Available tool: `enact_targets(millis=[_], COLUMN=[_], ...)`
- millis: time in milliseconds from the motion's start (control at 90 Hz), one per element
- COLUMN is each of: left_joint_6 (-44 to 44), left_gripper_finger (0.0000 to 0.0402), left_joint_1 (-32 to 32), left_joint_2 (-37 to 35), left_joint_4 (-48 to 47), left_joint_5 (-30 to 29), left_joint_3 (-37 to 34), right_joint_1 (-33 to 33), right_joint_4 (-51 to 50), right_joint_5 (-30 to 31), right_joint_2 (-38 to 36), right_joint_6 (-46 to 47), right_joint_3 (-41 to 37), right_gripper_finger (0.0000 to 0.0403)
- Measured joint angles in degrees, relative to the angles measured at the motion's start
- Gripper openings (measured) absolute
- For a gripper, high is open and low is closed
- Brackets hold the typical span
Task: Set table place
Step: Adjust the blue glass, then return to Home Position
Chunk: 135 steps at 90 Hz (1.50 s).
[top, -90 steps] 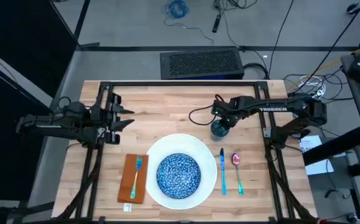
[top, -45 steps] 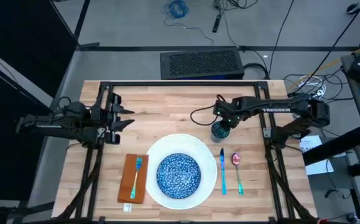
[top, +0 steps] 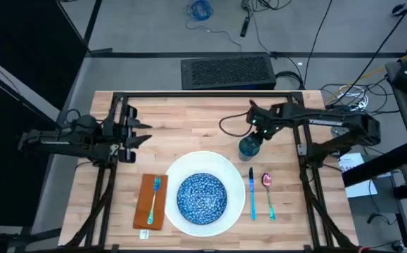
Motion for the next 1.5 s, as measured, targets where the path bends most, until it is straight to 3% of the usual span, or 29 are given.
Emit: enact_targets(millis=[178, 356, 456, 589, 756, 933, 1100, 1500], left_joint_6=[-0.5, -6.2, -5.9, -4.9, -5.2, -8.9, -17.1, -17.0], left_gripper_finger=[0.0116, 0.0116, 0.0116, 0.0116, 0.0116, 0.0116, 0.0116, 0.0116], left_joint_1=[0.0, 0.0, 0.0, 0.0, 0.0, 0.0, 0.0, 0.0], left_joint_2=[0.0, 0.0, 0.0, -1.1, -5.4, -14.4, -20.9, -22.3], left_joint_4=[0.0, -1.3, -1.8, -2.0, -5.2, 3.7, 9.8, -4.4], left_joint_5=[-8.3, -11.3, -9.1, -8.7, -8.4, -10.5, -14.4, -11.3], left_joint_3=[0.0, 0.0, 0.0, 0.0, -1.7, -14.2, -27.0, -27.1], right_joint_1=[4.4, 16.5, 26.2, 36.3, 41.0, 42.1, 42.0, 42.0], right_joint_4=[-1.8, 9.0, 20.3, 37.3, 47.6, 49.7, 51.9, 66.4], right_joint_5=[0.2, 1.6, 5.8, 8.2, 8.2, 8.0, 6.8, 7.8], right_joint_2=[-8.3, -22.0, -30.8, -44.1, -59.2, -72.6, -72.4, -72.9], right_joint_6=[-7.3, -10.2, -15.9, -22.6, -22.2, -19.3, -20.6, -18.7], right_joint_3=[7.8, 5.8, -1.3, -17.0, -34.7, -44.7, -47.9, -61.2], right_gripper_finger=[0.0164, 0.0164, 0.0164, 0.0164, 0.0164, 0.0164, 0.0164, 0.0164])
